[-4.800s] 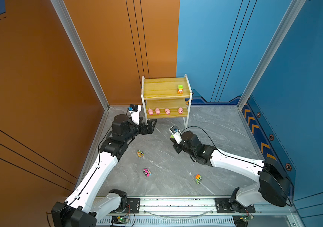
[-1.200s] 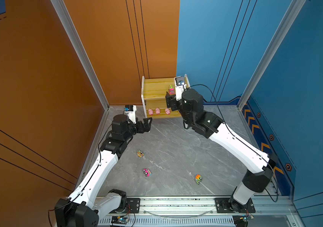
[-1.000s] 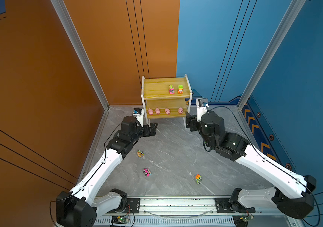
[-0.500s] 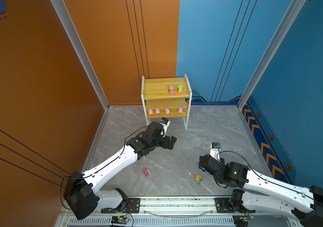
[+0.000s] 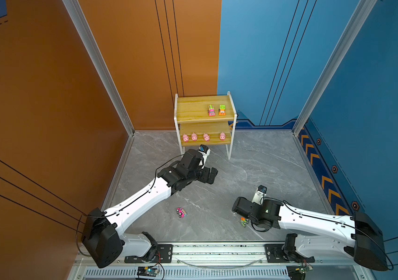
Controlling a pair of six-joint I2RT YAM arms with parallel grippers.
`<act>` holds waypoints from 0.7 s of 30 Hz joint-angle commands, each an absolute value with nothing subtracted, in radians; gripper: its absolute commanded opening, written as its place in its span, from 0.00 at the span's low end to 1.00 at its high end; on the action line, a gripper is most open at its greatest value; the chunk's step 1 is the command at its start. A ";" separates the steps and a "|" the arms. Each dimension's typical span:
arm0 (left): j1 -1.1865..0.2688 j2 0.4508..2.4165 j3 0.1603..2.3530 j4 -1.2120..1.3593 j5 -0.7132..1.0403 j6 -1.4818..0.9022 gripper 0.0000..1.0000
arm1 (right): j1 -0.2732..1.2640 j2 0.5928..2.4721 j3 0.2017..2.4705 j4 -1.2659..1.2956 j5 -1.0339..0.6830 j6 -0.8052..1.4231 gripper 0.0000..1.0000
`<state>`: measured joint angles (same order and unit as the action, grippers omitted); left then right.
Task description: Place and organize the plastic toys onto the shelf
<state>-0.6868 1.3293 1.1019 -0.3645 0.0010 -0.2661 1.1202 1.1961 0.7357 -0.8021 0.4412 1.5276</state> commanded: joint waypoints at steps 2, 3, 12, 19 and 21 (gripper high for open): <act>-0.675 1.335 1.126 -0.385 0.015 -0.262 0.98 | 1.125 1.242 0.720 -0.794 0.345 1.679 0.77; -0.675 1.332 1.126 -0.385 0.015 -0.262 0.98 | 1.127 1.250 0.707 -0.771 0.330 1.698 0.76; -0.662 1.335 1.131 -0.385 0.027 -0.264 0.98 | 1.143 1.340 0.686 -0.695 0.257 1.774 0.73; -0.637 1.330 1.132 -0.383 0.045 -0.272 0.98 | 1.132 1.360 0.668 -0.666 0.254 1.790 0.72; -0.628 1.329 1.134 -0.383 0.051 -0.275 0.98 | 1.129 1.358 0.660 -0.662 0.251 1.792 0.70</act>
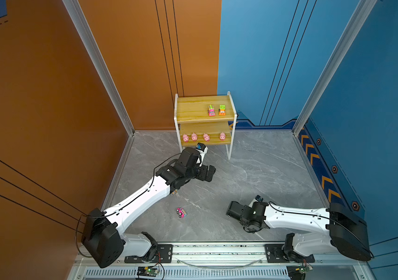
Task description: Place and organize the plastic toys onto the shelf
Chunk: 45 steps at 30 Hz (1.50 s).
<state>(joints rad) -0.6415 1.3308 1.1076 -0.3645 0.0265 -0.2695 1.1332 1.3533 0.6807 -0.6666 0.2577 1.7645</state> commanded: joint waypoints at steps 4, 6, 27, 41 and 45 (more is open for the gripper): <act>-0.608 1.328 1.137 -0.383 0.071 -0.287 0.98 | 1.125 1.378 0.640 -0.602 0.225 1.793 0.64; -0.600 1.326 1.137 -0.382 0.074 -0.290 0.98 | 1.122 1.401 0.644 -0.587 0.212 1.788 0.59; -0.462 1.291 1.130 -0.365 0.106 -0.316 0.98 | 1.012 1.543 0.911 -0.512 0.208 1.514 0.40; -0.384 1.288 1.124 -0.354 0.119 -0.324 0.98 | 0.869 1.842 1.050 0.078 0.022 1.323 0.39; -0.363 1.289 1.126 -0.353 0.129 -0.331 0.98 | 0.836 1.896 1.033 0.228 -0.030 1.309 0.40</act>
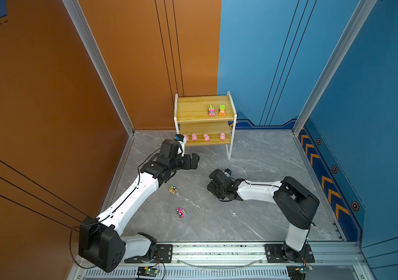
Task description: Place and organize the plastic toys onto the shelf
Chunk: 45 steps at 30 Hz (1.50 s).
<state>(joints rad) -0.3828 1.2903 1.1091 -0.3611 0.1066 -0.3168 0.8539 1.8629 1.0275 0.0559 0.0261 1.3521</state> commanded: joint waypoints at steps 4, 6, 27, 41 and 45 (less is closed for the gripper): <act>-0.352 1.289 1.126 -0.351 0.136 -0.336 0.98 | 0.804 1.916 0.991 0.353 -0.065 1.316 0.41; -0.345 1.291 1.126 -0.348 0.141 -0.339 0.98 | 0.790 1.916 0.964 0.382 -0.072 1.322 0.41; -0.337 1.275 1.120 -0.344 0.136 -0.342 0.98 | 0.730 1.761 0.768 0.323 -0.021 1.188 0.54; -0.669 1.344 1.063 -0.432 -0.215 -0.623 0.98 | 0.676 1.427 0.840 -0.142 0.247 0.644 0.70; -0.717 1.400 1.054 -0.432 -0.230 -0.856 0.98 | 0.611 1.355 0.804 -0.140 0.230 0.553 0.75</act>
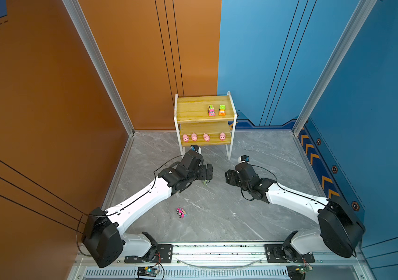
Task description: Place and organize the plastic toys onto the shelf
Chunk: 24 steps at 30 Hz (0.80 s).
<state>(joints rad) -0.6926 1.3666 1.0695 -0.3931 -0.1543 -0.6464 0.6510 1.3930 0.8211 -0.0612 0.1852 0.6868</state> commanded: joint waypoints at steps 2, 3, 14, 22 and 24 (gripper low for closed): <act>-0.768 1.443 1.082 -0.450 -0.292 -0.953 0.98 | 0.583 1.334 0.787 -0.140 0.218 0.505 0.75; -0.785 1.463 1.099 -0.468 -0.313 -1.000 0.98 | 0.576 1.327 0.776 -0.134 0.217 0.482 0.76; -0.769 1.740 1.286 -0.602 -0.262 -1.349 1.00 | 0.574 1.231 0.536 0.215 0.148 0.276 0.77; -0.692 1.855 1.357 -0.603 -0.167 -1.417 0.93 | 0.653 1.203 0.460 0.357 0.207 0.215 0.76; -0.679 1.873 1.371 -0.602 -0.156 -1.417 0.92 | 0.657 1.202 0.447 0.386 0.197 0.219 0.76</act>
